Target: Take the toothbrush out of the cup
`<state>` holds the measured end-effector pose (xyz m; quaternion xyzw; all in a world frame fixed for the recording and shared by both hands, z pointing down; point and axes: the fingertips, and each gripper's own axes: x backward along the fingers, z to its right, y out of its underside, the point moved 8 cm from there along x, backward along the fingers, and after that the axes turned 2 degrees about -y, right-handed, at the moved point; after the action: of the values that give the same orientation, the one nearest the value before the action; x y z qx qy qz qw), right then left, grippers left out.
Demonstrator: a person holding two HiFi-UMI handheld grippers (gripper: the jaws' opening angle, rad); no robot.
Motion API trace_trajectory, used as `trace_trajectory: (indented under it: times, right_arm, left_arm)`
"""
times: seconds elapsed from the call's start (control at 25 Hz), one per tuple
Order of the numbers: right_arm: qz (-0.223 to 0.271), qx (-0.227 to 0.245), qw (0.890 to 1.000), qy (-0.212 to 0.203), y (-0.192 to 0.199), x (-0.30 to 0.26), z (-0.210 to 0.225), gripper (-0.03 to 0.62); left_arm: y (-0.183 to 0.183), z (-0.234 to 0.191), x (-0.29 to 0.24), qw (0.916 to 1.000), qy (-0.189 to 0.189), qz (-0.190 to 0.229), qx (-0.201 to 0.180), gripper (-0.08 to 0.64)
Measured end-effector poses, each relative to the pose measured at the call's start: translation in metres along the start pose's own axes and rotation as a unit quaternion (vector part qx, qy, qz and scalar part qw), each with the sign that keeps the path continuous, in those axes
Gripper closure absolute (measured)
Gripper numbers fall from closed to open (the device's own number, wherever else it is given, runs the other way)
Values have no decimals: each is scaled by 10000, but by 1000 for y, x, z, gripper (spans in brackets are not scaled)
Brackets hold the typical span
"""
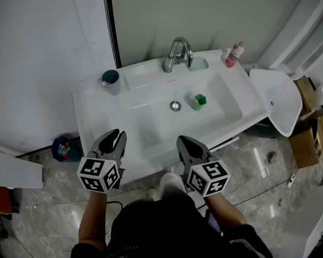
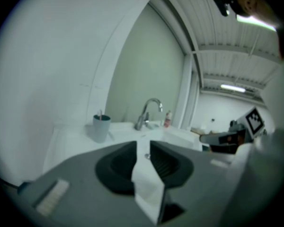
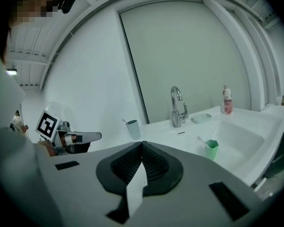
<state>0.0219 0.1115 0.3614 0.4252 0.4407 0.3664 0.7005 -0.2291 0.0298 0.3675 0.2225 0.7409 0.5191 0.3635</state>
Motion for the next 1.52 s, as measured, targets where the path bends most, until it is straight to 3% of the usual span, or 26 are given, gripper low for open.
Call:
trace_trajectory:
  times: [0.36, 0.6, 0.8, 1.08, 1.52]
  right_arm:
    - [-241, 258, 9978, -569, -33, -57, 43, 594]
    - [-469, 352, 9939, -933, -45, -91, 63, 594]
    - [-636, 386, 9897, -1222, -48, -114, 71, 594]
    - [-803, 364, 9850, -1486, -52, -136, 86, 594]
    - [-1084, 335, 9799, -1642, -50, -160, 110, 594]
  left_arm:
    - [-16, -14, -53, 9983, -543, 16, 189, 436]
    - [-21, -30, -81, 9924, -1140, 119, 455, 428]
    - [-24, -47, -98, 9818, -1758, 318, 642, 428]
    - [-26, -64, -128, 9686, -2288, 426, 876, 428]
    - [-28, -87, -153, 9351, -3160, 986, 1269, 430]
